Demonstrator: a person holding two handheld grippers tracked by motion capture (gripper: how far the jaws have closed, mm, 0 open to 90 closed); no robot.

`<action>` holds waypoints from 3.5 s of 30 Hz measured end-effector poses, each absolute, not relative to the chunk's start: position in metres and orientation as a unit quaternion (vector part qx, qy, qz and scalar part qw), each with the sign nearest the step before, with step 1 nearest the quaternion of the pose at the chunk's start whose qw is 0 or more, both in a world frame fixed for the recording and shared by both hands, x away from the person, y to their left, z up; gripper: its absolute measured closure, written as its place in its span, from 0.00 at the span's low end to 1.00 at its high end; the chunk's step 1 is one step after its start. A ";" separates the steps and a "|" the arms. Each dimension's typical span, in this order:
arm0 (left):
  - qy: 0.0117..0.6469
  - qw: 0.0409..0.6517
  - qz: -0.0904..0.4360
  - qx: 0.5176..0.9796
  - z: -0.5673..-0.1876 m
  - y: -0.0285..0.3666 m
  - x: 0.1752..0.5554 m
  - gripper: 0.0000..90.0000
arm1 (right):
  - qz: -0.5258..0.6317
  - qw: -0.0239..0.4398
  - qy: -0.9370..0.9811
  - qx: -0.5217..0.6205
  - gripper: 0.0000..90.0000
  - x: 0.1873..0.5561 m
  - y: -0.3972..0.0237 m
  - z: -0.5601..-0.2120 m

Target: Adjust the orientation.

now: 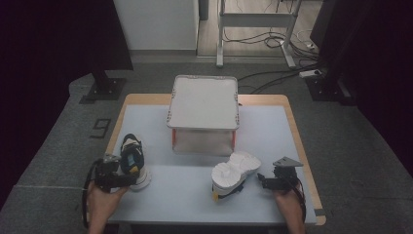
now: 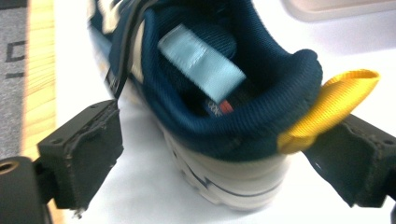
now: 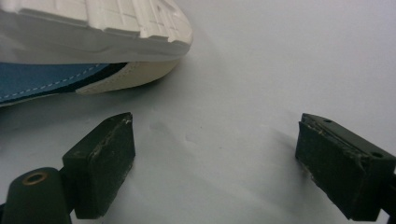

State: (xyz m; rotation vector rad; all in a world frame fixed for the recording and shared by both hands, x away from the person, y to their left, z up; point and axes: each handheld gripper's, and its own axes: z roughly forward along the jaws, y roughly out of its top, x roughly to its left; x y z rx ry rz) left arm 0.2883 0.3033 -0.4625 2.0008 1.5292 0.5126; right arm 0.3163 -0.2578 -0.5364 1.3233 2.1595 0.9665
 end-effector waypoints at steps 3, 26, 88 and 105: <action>0.575 0.264 0.209 0.745 -0.459 0.319 0.281 0.09 | 0.348 0.214 0.778 0.477 0.13 0.316 -0.258 -0.536; 0.571 0.293 0.201 0.740 -0.476 0.324 0.301 0.27 | 0.348 0.214 0.778 0.477 0.13 0.316 -0.258 -0.536; 0.490 0.322 0.211 0.782 -0.459 0.131 0.371 0.29 | 0.349 0.212 0.778 0.477 0.13 0.317 -0.258 -0.536; 0.500 0.342 0.194 0.772 -0.455 0.136 0.372 0.10 | 0.349 0.212 0.778 0.477 0.13 0.317 -0.258 -0.536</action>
